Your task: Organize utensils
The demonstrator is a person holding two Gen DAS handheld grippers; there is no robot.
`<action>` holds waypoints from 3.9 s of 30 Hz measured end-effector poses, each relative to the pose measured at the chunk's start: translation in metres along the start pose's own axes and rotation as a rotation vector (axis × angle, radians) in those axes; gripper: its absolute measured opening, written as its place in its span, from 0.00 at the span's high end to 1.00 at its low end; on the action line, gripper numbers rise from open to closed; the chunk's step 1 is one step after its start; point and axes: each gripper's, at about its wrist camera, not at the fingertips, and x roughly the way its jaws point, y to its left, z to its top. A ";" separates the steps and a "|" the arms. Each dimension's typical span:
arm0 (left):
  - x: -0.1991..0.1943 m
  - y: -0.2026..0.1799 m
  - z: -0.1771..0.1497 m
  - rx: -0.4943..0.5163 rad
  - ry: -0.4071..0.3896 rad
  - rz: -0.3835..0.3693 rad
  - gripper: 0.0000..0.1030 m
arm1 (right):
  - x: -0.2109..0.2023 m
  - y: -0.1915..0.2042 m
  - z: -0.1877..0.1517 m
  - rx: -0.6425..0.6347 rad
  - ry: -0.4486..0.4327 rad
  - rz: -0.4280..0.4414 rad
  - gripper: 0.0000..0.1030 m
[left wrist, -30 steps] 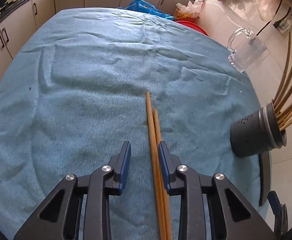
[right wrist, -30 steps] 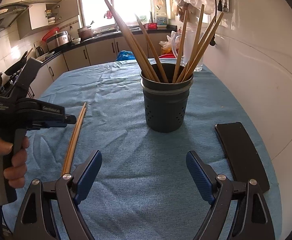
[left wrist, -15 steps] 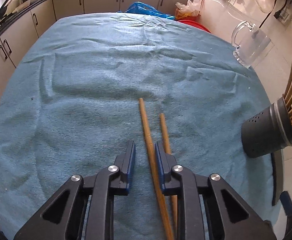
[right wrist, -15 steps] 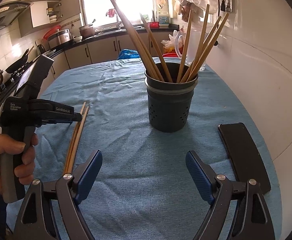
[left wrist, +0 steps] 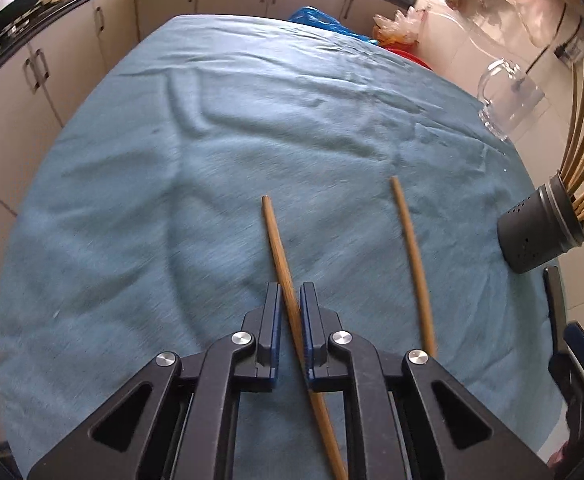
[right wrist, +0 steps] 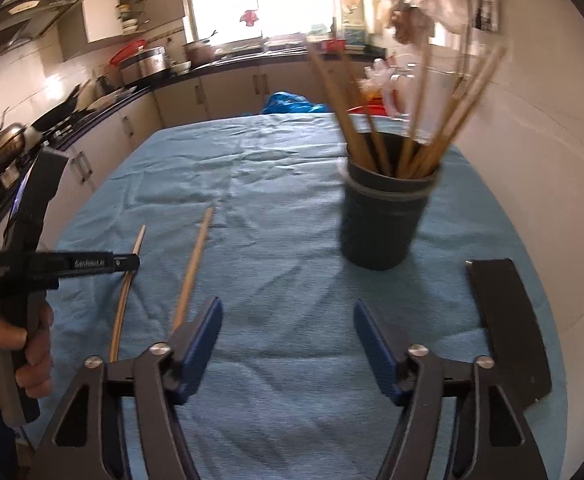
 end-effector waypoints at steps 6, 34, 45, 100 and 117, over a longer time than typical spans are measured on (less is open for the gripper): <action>-0.005 0.011 -0.005 -0.016 -0.007 -0.010 0.90 | 0.027 0.034 0.027 -0.040 0.108 0.141 0.45; -0.035 0.002 0.005 -0.004 -0.128 -0.100 0.94 | 0.117 0.069 0.080 -0.039 0.283 0.247 0.93; -0.104 -0.025 0.005 0.049 -0.304 -0.092 0.94 | 0.018 0.050 0.072 -0.003 -0.010 0.327 0.93; -0.179 -0.159 0.018 0.296 -0.416 -0.243 0.94 | -0.115 -0.098 0.061 0.286 -0.392 0.161 0.93; -0.213 -0.232 0.065 0.352 -0.507 -0.300 0.94 | -0.159 -0.135 0.109 0.319 -0.552 0.107 0.93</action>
